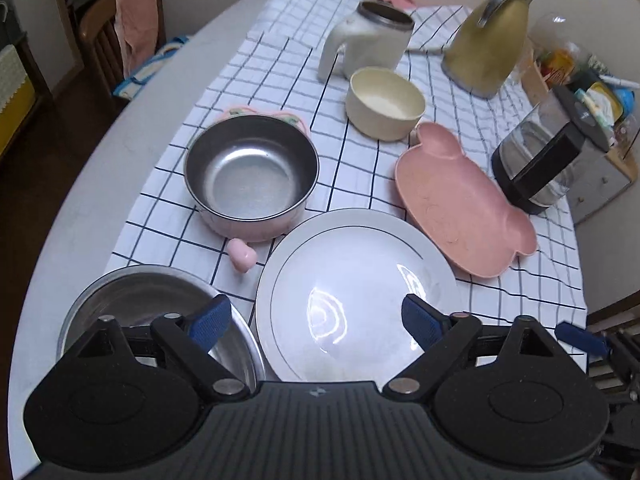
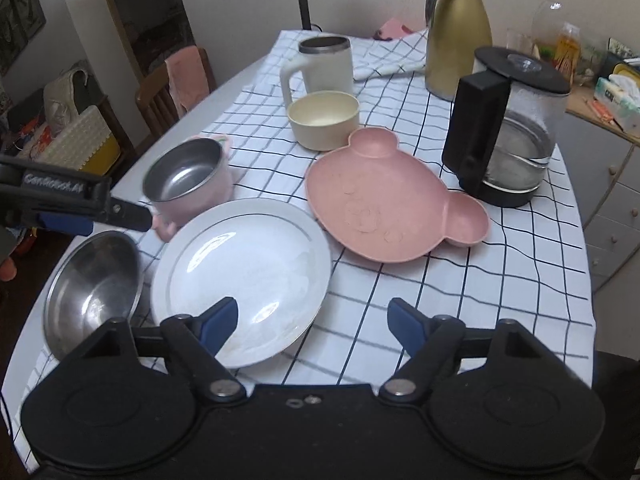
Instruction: Organize plates and bowls
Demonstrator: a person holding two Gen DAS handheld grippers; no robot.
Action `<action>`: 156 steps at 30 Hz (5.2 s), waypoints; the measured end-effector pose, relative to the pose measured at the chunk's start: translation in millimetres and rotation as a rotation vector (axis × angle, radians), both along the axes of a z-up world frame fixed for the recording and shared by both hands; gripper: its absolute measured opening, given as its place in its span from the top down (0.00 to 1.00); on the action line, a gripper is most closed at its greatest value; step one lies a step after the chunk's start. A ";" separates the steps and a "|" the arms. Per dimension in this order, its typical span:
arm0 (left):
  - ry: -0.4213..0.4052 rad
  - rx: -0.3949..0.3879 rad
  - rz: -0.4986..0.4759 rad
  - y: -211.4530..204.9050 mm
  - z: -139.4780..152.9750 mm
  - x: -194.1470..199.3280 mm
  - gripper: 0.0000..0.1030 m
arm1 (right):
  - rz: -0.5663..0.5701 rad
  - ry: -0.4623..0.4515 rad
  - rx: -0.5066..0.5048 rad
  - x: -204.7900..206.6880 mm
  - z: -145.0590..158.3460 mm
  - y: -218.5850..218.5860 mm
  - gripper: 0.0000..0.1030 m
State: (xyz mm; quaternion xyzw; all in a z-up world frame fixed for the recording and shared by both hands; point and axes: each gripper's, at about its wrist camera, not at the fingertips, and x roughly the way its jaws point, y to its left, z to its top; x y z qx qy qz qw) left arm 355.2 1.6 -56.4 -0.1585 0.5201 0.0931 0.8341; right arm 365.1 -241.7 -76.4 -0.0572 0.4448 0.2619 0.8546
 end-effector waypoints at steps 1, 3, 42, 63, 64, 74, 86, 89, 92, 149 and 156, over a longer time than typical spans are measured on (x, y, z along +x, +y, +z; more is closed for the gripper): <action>0.009 -0.004 -0.004 0.5 -5.0 4.4 0.19 | 0.004 0.008 -0.005 7.4 -3.7 1.6 0.21; 0.030 -0.003 -0.005 2.0 -15.3 11.9 0.25 | 0.002 0.032 -0.006 21.5 -10.2 4.0 0.21; 0.159 0.035 0.003 33.1 -87.3 41.5 0.89 | 0.010 0.341 0.038 94.7 -90.1 25.4 0.92; 0.130 -0.027 -0.169 -51.4 -77.7 2.6 1.00 | -0.068 0.361 0.077 47.1 -75.5 -57.0 0.93; 0.111 -0.097 -0.191 -56.6 -74.3 -1.6 1.00 | -0.076 0.358 0.080 42.4 -73.4 -63.4 0.94; 0.060 -0.014 -0.253 -84.1 -55.6 -16.2 1.00 | -0.103 0.368 0.094 -0.6 -75.9 -90.3 0.93; 0.087 -0.125 -0.180 -55.4 -87.0 -10.2 0.69 | -0.096 0.394 0.114 -2.7 -90.5 -106.7 0.92; 0.097 -0.133 -0.192 -60.4 -94.3 -9.6 0.69 | -0.099 0.402 0.124 -1.2 -93.6 -109.1 0.92; 0.101 -0.167 -0.183 -62.1 -100.1 -9.3 0.69 | -0.095 0.402 0.129 -0.8 -93.8 -110.5 0.92; 0.087 -0.136 -0.481 -167.7 -91.5 -166.3 0.89 | -0.303 0.321 -0.002 -151.4 -67.6 -208.5 0.75; 0.003 -0.087 -0.476 -147.5 -63.2 -186.2 0.89 | -0.260 0.217 0.027 -172.0 -35.1 -175.5 0.66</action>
